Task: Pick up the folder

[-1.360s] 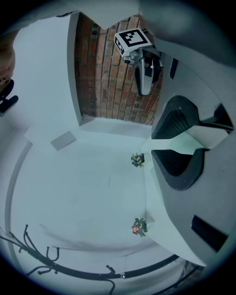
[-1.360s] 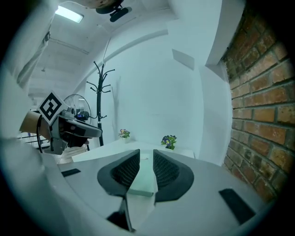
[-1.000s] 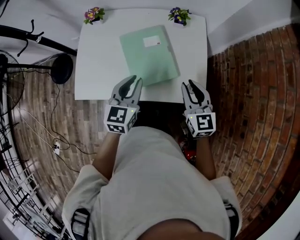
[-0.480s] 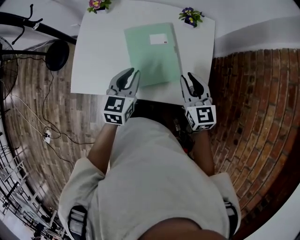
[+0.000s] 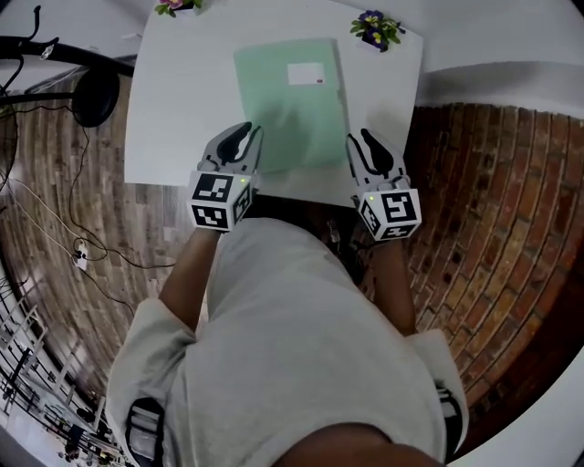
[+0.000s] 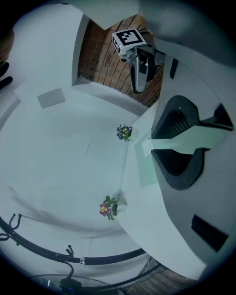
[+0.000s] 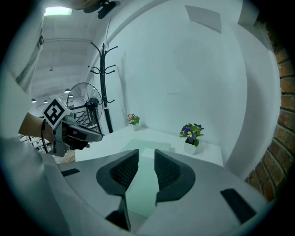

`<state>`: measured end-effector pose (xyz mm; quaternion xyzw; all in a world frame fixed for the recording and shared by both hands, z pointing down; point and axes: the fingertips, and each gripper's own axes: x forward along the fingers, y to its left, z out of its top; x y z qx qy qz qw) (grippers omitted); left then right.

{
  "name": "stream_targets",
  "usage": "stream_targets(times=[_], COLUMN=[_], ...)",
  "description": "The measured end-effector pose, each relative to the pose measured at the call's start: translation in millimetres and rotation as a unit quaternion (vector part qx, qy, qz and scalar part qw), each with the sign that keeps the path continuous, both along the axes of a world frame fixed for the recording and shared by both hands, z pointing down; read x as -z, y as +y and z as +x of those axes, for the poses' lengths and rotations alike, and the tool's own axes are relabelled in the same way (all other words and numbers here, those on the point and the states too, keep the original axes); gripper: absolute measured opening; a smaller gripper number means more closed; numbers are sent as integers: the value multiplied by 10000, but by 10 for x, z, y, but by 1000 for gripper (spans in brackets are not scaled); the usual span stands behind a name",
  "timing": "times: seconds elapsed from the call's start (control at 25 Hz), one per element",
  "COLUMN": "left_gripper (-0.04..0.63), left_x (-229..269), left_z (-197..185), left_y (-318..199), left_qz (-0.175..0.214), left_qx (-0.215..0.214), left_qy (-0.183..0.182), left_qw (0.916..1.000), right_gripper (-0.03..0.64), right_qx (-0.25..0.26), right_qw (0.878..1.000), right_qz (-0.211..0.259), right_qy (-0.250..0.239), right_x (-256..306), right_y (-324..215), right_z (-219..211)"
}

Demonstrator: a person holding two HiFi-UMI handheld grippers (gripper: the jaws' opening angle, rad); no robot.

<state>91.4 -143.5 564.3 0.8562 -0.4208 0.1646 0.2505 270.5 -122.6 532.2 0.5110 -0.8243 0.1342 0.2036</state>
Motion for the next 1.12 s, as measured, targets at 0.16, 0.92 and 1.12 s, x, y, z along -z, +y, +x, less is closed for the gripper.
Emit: stream_targets(times=[0.16, 0.92, 1.12], left_gripper=[71, 84, 98], left_x=[-127, -753, -880], left_z=[0, -35, -98], left_y=[-119, -395, -436], left_qz=[-209, -1157, -1424], left_qx=[54, 301, 394], left_qy=[36, 60, 98], left_qw=[9998, 9928, 9890], right_gripper=[110, 129, 137], right_qx=[55, 125, 76], right_qw=[9996, 9907, 9864], right_qz=[-268, -1355, -1643], right_qy=[-16, -14, -19], right_x=[-163, -933, -1111], right_y=[-130, -684, -760], right_z=[2, 74, 82])
